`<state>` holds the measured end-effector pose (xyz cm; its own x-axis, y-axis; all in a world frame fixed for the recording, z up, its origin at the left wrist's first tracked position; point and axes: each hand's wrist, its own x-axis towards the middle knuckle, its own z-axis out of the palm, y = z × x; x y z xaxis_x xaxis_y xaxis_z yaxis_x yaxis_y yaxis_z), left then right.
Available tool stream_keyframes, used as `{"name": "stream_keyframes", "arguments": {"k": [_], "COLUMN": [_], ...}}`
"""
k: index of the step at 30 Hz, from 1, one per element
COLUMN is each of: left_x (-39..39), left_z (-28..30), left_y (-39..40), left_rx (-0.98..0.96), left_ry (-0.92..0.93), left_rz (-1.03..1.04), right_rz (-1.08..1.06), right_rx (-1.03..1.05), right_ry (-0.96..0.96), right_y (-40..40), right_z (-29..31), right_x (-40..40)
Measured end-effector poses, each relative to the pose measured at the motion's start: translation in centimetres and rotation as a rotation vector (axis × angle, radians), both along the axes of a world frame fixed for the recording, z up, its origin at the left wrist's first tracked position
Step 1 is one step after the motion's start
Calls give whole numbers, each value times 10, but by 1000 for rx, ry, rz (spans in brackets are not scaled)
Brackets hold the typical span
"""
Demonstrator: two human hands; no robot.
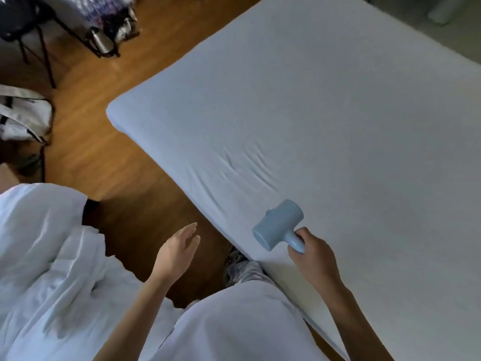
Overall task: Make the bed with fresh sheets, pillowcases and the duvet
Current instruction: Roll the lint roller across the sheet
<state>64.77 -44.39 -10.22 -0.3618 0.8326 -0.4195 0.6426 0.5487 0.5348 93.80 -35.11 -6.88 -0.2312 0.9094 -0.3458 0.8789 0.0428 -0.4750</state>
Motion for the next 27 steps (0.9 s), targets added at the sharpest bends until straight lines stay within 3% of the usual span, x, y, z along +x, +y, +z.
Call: {"name": "stream_keyframes", "arguments": {"k": [11, 19, 27], "left_x": [-156, -309, -487], "left_z": [56, 51, 70], "left_y": [32, 53, 43], "left_rx": [65, 138, 202], "left_ry": [142, 102, 30], "left_rz": [227, 378, 516], "right_rz": [424, 530, 682], "right_rx": [8, -32, -48], "right_ry": [108, 100, 129], "right_y": [132, 157, 163], "right_z": [16, 14, 32], "right_x": [-228, -406, -632]}}
